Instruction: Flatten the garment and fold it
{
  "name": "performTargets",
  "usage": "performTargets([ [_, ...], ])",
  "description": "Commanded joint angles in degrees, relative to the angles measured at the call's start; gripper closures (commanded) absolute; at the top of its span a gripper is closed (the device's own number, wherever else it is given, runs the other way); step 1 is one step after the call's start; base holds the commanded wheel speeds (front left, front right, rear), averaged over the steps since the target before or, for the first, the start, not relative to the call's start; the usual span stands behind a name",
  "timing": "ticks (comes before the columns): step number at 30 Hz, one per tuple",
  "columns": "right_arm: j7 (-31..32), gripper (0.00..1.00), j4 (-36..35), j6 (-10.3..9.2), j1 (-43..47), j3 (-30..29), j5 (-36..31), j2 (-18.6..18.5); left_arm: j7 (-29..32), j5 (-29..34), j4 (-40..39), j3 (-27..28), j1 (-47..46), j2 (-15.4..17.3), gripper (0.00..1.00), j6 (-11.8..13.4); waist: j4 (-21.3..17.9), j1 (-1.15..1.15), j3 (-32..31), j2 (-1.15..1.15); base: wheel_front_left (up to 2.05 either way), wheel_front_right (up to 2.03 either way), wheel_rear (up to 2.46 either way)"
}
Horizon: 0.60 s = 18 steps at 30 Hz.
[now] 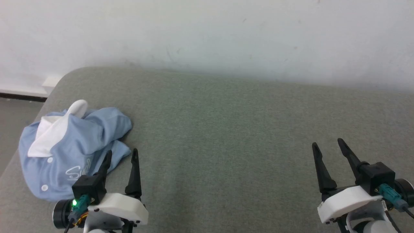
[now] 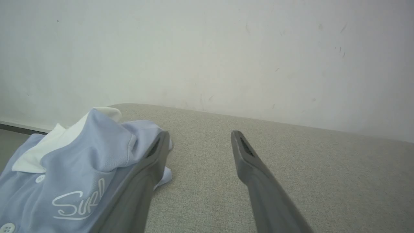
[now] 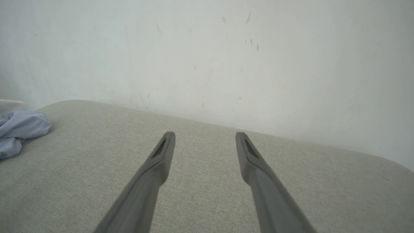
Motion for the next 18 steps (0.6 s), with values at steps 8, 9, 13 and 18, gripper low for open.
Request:
performTargets([
  [8, -0.47, 0.00, -1.34, -0.03, 0.36, 0.35, -0.54, 0.11, -1.38, -1.87, 0.42, 0.74, -0.67, -0.06, 0.00, 0.50, 5.31, 0.00, 0.61, 0.00, 0.00, 0.00, 0.00],
  [9, -0.47, 0.00, -1.45, -0.03, 0.37, 0.41, -0.55, 0.11, -1.50, -2.05, 0.41, 0.88, -0.68, -0.06, 0.00, 0.55, 5.69, 0.00, 0.66, 0.00, 0.00, 0.00, 0.00],
  [13, -0.62, 0.00, -1.82, -0.03, 0.40, 0.50, -0.44, 0.12, -1.98, -2.87, 0.27, 1.11, -0.73, -0.06, 0.00, 0.77, 6.88, 0.00, 0.88, 0.00, 0.00, 0.00, 0.00],
  [18, -0.91, 0.00, -2.05, -0.03, 0.49, 0.59, -0.15, 0.13, -2.58, -4.01, -0.01, 1.28, -1.02, -0.07, 0.00, 1.29, 8.23, 0.00, 1.15, 0.00, 0.00, 0.00, 0.00],
])
